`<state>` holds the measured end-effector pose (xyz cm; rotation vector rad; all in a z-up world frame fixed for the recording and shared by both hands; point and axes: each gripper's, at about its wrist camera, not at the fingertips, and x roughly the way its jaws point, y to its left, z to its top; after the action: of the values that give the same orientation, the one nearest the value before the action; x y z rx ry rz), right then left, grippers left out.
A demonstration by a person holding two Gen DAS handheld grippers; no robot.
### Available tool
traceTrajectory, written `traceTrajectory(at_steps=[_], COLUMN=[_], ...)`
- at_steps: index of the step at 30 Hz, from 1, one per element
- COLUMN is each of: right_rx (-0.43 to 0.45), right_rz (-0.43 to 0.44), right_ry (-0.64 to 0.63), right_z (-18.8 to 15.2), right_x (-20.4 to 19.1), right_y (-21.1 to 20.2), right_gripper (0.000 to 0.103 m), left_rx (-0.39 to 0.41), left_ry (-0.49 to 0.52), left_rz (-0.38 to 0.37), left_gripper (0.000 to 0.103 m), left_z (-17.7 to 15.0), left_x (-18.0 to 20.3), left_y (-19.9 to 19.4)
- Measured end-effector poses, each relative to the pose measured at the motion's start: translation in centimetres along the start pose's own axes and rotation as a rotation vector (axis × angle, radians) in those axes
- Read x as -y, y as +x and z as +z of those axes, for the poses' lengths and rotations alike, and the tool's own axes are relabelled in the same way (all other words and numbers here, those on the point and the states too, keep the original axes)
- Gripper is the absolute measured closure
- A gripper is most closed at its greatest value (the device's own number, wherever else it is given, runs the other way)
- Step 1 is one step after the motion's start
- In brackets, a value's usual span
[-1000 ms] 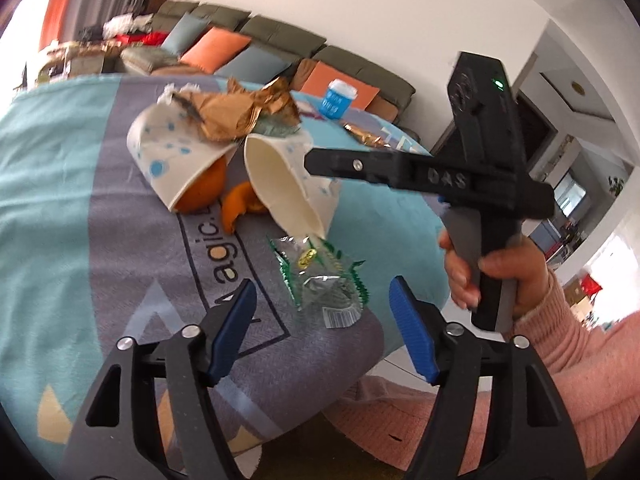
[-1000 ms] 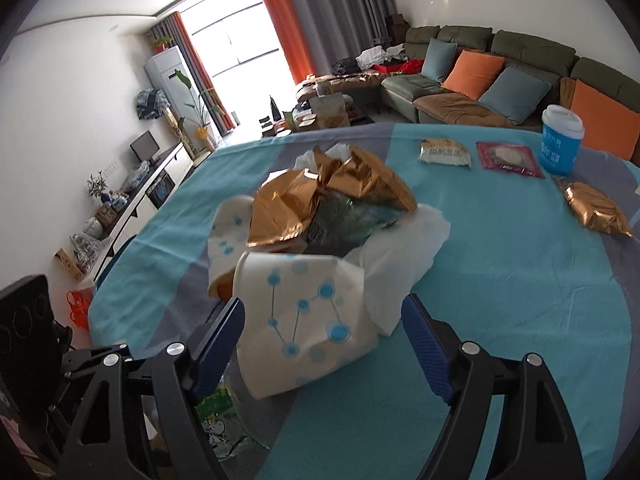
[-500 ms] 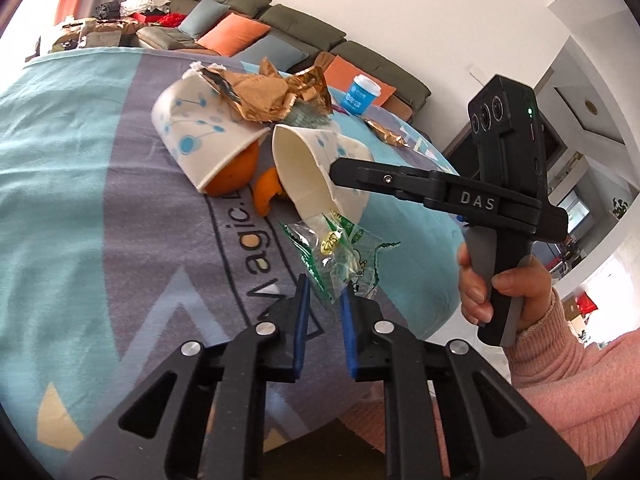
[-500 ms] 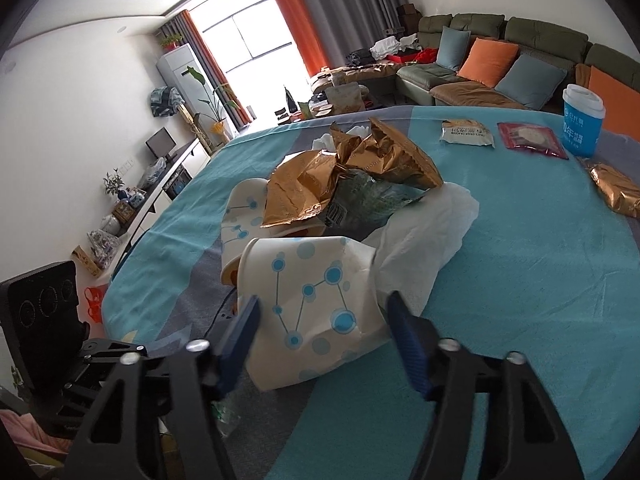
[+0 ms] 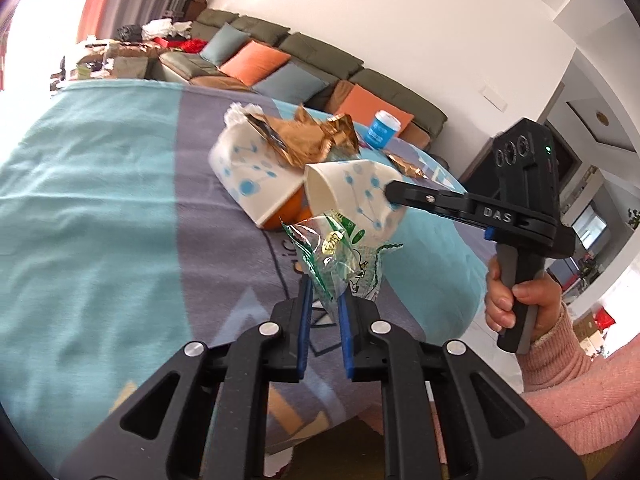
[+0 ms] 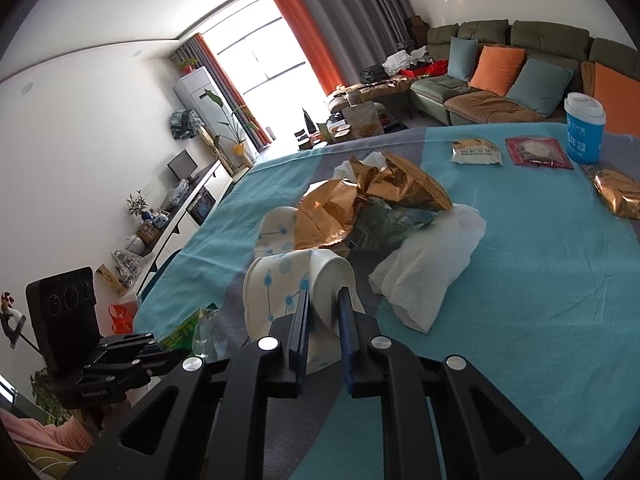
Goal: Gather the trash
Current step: 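Carry the wrapper and the paper cup over the teal bin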
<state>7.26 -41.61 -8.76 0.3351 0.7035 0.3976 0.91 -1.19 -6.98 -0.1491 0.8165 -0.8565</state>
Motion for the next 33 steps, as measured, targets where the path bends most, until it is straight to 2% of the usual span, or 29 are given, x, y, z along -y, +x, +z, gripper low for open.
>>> traceTrajectory(at_steps=[12,33], right_rx=[0.043,-0.023], right_rz=[0.074,0.241], right_ry=[-0.044,-0.133], right_z=[1.7,4.4], right_x=[-3.0,-10.9], right_y=[-0.3,7.1], right_gripper=[0.091,0.091], left_rx=[0.084,0.229], left_ry=[-0.028,-0.149], left_rz=[0.123,0.356], left_gripper=[0.09,0.09], left_z=[0.2,-0.5], left_x=[-2.2,-6.3], left_y=[-4.9,-14.8])
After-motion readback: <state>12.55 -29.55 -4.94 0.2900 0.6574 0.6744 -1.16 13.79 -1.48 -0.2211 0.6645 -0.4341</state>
